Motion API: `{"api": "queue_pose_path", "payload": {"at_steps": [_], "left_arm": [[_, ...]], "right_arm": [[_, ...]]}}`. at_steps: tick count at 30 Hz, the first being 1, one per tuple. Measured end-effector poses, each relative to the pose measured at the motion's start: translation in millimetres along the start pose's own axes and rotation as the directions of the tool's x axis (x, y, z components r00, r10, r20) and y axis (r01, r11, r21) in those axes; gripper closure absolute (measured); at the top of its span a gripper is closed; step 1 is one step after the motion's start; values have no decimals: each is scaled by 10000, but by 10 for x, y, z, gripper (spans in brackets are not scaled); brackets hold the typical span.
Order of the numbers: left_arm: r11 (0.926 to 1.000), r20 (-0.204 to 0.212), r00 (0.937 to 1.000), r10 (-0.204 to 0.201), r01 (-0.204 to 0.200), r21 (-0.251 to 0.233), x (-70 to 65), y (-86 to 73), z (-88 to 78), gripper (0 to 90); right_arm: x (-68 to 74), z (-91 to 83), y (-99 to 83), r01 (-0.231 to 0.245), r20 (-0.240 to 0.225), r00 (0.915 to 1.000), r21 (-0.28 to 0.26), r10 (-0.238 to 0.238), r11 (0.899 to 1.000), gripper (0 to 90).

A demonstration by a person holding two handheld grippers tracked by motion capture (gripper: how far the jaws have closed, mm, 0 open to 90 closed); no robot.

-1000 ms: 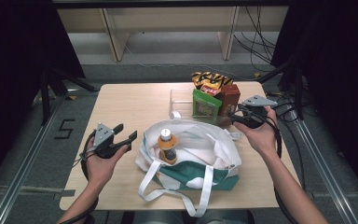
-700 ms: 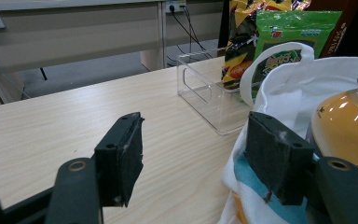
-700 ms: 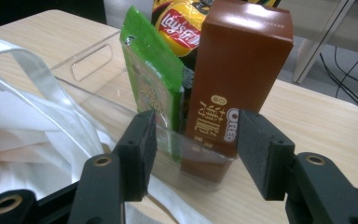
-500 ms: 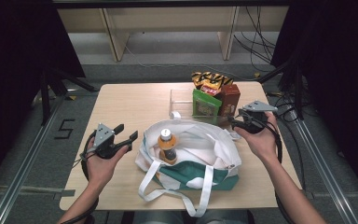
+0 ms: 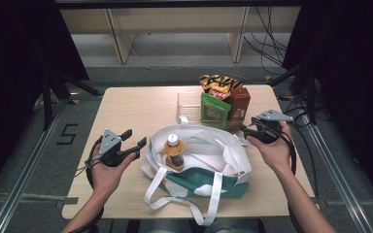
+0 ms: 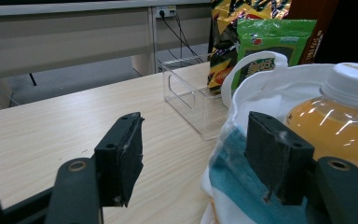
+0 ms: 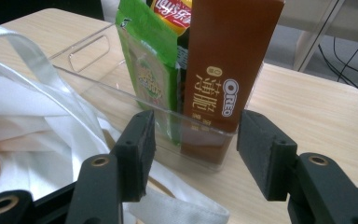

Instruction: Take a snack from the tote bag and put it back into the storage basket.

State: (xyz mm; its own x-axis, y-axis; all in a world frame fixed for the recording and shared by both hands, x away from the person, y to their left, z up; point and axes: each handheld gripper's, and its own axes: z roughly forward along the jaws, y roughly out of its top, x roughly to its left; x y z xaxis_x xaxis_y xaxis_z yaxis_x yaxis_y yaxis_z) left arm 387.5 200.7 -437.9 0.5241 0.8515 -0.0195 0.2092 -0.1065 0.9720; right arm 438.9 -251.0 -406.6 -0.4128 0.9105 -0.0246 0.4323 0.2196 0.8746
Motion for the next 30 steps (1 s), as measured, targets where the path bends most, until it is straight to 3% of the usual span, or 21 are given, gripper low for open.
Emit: {"api": "queue_pose_path", "payload": {"at_steps": [1, 4, 9, 12, 14, 15, 19, 23, 30], "left_arm": [[10000, 115, 9999, 3, -2, -97, -6, -1, 8, 364], [10000, 145, 9999, 39, -39, -53, -38, 14, -7, 364], [9999, 398, 9992, 59, -53, -133, -87, 39, -14, 364], [9998, 562, 9984, 35, -24, -203, -139, 64, -24, 364], [9994, 768, 9970, 76, -49, -356, -199, 87, -28, 364], [9993, 851, 9961, 236, -210, -320, -225, 104, -37, 365], [9981, 1460, 9888, 318, -238, -565, -385, 155, 1, 367], [9989, 1728, 9846, 280, -210, -421, -528, 183, 36, 368], [9993, 2030, 9788, 263, -200, -331, -618, 196, 153, 369]], "right_arm": [[21, -3, -2, -274, -73, 9996, 117, 275, 9996, 471], [2, 8, -5, 95, -101, 9999, 138, -93, 9999, 470], [-13, 21, 5, 197, -197, 9996, -2, -197, 9998, 468], [-18, 12, 11, 308, 9, 9995, -129, -308, 9994, 467], [13, -5, 14, -85, -122, 9999, 22, 85, 10000, 466], [-5, -12, 18, 42, -215, 9998, 103, -40, 9999, 466], [-16, -7, 13, 184, -98, 9998, -73, -185, 9998, 464], [-8, -4, 15, 251, -109, 9996, -127, -252, 9996, 463], [13, -17, 9, 81, -82, 9999, -6, -81, 10000, 463]]}}
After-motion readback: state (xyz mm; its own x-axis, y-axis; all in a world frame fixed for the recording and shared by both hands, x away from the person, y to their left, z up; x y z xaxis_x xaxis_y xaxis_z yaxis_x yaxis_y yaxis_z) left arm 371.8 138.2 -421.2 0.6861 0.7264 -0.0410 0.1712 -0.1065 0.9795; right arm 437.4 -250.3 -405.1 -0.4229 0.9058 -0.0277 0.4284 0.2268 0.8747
